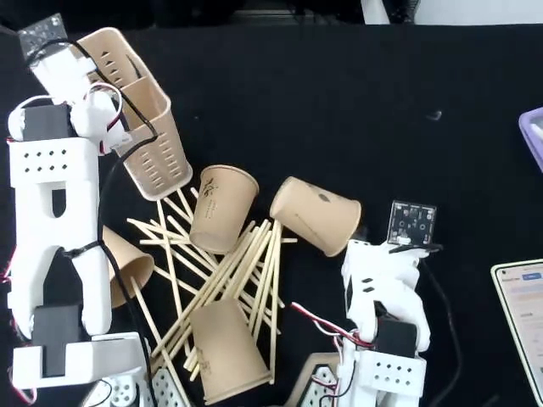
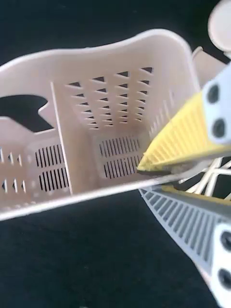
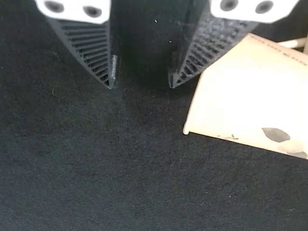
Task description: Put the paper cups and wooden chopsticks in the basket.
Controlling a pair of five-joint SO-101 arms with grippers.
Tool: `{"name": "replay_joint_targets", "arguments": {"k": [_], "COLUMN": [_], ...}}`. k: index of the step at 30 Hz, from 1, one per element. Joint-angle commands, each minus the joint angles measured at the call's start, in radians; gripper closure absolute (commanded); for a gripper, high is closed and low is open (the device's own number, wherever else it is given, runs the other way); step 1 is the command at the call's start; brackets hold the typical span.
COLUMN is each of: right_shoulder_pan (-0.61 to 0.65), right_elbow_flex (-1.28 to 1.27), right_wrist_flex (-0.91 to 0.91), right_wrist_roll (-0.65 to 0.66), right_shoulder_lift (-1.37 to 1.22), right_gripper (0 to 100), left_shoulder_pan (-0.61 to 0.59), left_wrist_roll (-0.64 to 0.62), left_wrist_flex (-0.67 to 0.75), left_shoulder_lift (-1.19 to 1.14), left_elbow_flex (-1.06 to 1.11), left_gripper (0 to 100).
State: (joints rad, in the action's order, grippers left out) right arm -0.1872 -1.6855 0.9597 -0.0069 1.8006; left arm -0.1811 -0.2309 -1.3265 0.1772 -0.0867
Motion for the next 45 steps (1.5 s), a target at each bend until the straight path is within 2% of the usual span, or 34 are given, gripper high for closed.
{"name": "replay_joint_targets", "arguments": {"k": [1,6,11,15,19,23,25,31,34,37,40,45], "right_shoulder_pan": [-0.025,-0.026,-0.012,0.066,0.143,0.232,0.269,0.276,0.298,0.322,0.327,0.227], "right_elbow_flex": [0.007,0.113,0.341,0.549,0.76,1.003,1.118,1.342,1.402,1.449,1.471,1.431], "right_wrist_flex": [-0.017,-0.081,-0.091,-0.091,-0.098,-0.098,-0.104,-0.247,-0.278,-0.281,-0.284,-0.27], "right_wrist_roll": [0.012,0.012,0.118,0.138,0.137,0.121,0.075,-0.141,-0.164,-0.164,-0.164,-0.163], "right_shoulder_lift": [0.093,0.091,0.09,0.033,-0.199,-0.521,-0.68,-1.109,-1.283,-1.402,-1.455,-1.446], "right_gripper": [81.6,81.8,81.8,81.9,81.9,81.9,81.9,81.9,81.9,81.6,81.5,81.8], "left_shoulder_pan": [0.053,0.084,0.13,0.18,0.203,0.203,0.199,0.203,0.226,0.248,0.28,0.308], "left_wrist_roll": [0.152,0.281,0.358,0.416,0.476,0.485,0.485,0.485,0.485,0.502,0.608,0.778], "left_wrist_flex": [0.091,0.193,0.193,0.193,0.192,0.199,0.201,0.201,0.201,0.201,0.201,0.199], "left_shoulder_lift": [0.044,0.046,0.046,0.046,0.037,0.044,0.037,0.044,0.046,0.046,0.046,0.046], "left_elbow_flex": [-0.024,-0.05,-0.101,-0.111,-0.108,-0.11,-0.114,-0.073,-0.053,-0.044,-0.045,-0.044], "left_gripper": [97,97,97,97,97,97,97,97,97,97,97,97]}}
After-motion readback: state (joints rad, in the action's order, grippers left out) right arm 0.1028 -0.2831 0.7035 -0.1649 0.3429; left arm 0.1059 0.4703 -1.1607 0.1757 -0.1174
